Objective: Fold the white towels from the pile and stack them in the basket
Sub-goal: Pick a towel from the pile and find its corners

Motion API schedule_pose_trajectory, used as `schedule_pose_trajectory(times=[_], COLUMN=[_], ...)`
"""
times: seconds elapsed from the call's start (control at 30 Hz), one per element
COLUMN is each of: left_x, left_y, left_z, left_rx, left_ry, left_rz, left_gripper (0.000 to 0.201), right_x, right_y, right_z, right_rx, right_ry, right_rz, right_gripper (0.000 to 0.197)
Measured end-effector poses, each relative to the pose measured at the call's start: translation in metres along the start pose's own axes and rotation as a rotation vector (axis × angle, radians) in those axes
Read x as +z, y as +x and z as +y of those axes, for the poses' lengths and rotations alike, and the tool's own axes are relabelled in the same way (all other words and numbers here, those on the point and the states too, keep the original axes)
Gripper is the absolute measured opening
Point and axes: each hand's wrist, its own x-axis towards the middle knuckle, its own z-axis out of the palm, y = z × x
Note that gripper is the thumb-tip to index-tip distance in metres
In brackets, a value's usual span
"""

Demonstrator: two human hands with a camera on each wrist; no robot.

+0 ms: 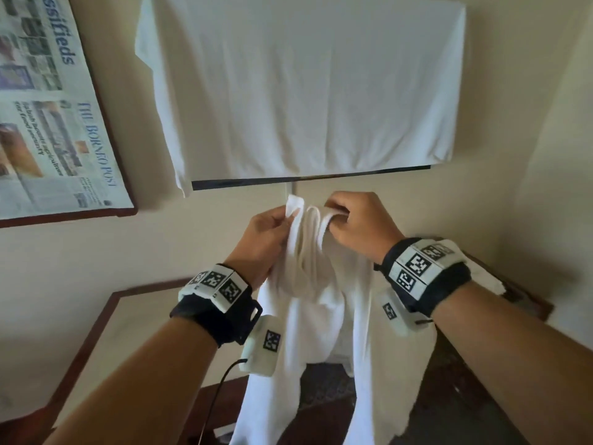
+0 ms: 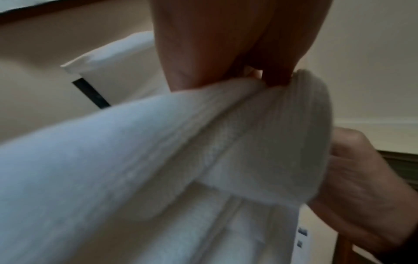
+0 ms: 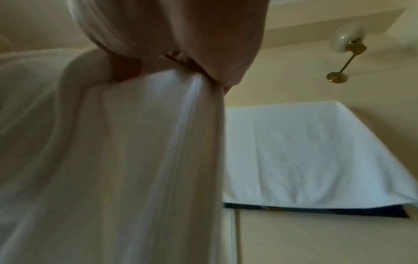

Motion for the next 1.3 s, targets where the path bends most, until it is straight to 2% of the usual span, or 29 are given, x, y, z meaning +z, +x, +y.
schedule_pose_trajectory(times=[0.1,0.23,0.33,0.37,0.43,0.5,0.53,0.63,0.73,0.8,0.9,1.0,1.13,1.2,1.3], left_x=[0.007,0.006,-0.01,-0.016,-0.022,-0.02,-0.015,0.004,0.031,0.05,0.072,0.079,0.065,0.056,0.048], left_y=[-0.014,-0.033,-0.043,-0.047,-0.054,-0.06,-0.062,-0.061,-0.053,-0.049,-0.046,-0.045,-0.052,-0.061,-0.078], left_z=[0.002,0.014,0.026,0.03,0.037,0.037,0.036,0.023,-0.002,-0.015,-0.023,-0.023,-0.022,-0.024,-0.03], left_rx=[0.054,0.079,0.04,0.027,0.017,-0.003,-0.022,-0.067,-0.115,-0.165,-0.188,-0.126,-0.129,-0.137,-0.172], left_ry=[0.106,0.107,0.002,-0.025,-0.029,0.028,0.045,0.051,0.02,-0.007,0.0,0.07,0.057,0.105,0.144], left_rz=[-0.017,0.018,0.079,0.072,0.032,-0.008,-0.037,-0.104,-0.1,-0.081,-0.045,0.008,0.146,0.138,0.137], left_gripper=[0.028,0.051,0.029,0.032,0.04,0.041,0.038,0.03,0.027,0.022,0.02,0.026,0.025,0.023,0.024], right_x=[0.006,0.027,0.023,0.017,0.003,-0.007,-0.01,-0.016,-0.028,-0.036,-0.049,-0.061,-0.044,-0.027,-0.012], right_y=[-0.047,-0.106,-0.153,-0.163,-0.17,-0.154,-0.141,-0.102,-0.078,-0.068,-0.071,-0.095,-0.151,-0.172,-0.171], right_z=[0.003,0.039,0.087,0.096,0.101,0.091,0.083,0.056,0.028,0.018,0.026,0.041,0.098,0.131,0.147], right_rx=[0.119,0.354,0.615,0.685,0.751,0.709,0.655,0.393,0.152,0.08,0.098,0.197,0.37,0.444,0.506], right_ry=[0.064,-0.089,-0.13,-0.112,-0.019,0.099,0.154,0.155,0.064,0.03,0.044,0.219,0.032,-0.021,0.02], right_rz=[-0.117,-0.178,-0.237,-0.226,-0.111,0.037,0.071,0.006,-0.054,-0.057,-0.142,-0.307,-0.555,-0.53,-0.413], right_gripper=[0.013,0.017,0.02,0.023,0.022,0.012,0.015,0.034,0.016,0.008,0.013,0.006,0.029,0.035,0.021])
